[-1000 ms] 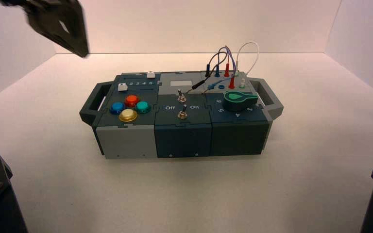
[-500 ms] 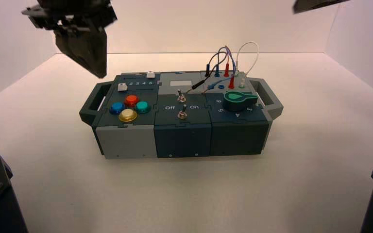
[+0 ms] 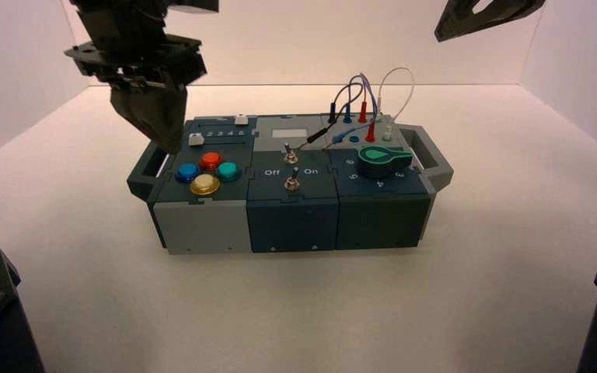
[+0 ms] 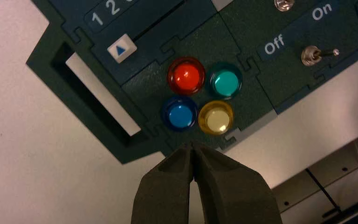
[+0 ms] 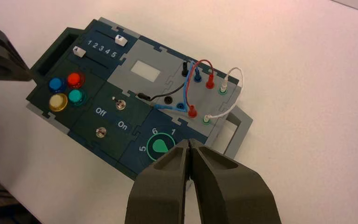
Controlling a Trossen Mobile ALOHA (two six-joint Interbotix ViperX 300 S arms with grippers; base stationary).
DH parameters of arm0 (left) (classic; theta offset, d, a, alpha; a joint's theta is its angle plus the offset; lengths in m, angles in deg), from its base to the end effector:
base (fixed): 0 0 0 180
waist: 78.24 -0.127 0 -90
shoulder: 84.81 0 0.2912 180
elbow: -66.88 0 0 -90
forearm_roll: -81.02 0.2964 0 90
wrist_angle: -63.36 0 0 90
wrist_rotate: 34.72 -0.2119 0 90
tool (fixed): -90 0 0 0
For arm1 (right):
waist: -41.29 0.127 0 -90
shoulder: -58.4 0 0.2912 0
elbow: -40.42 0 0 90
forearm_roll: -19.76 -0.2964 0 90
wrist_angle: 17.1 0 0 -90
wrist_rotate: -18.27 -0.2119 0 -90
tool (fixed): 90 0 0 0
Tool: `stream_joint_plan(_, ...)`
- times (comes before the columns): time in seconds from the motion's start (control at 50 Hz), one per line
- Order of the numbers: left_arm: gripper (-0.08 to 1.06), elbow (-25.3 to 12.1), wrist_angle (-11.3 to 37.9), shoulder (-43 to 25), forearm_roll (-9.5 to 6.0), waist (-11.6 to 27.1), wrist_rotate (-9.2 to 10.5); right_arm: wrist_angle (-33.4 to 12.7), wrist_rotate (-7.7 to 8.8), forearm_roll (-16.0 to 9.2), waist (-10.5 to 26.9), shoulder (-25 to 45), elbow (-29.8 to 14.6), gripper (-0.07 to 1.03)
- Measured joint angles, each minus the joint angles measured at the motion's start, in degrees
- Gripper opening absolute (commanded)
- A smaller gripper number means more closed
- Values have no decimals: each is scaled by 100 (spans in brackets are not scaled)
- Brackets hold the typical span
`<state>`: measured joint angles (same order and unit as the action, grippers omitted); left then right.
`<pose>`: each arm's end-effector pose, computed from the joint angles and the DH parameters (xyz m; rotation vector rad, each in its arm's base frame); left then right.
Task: Push the blue button with the left gripper.
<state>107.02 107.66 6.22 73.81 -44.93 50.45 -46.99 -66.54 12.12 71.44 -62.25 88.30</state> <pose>0.1986 -0.1527 0.0216 0.3556 1.4317 -0.5413 0.2343 0.1523 0.1353 -0.1661 0.8149 0.5482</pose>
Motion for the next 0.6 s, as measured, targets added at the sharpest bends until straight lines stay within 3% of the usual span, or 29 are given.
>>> stream_joint_plan(0.6,-3,-202,-237,-773,88,18,0,-9,9,0,26,-316,-9,-2)
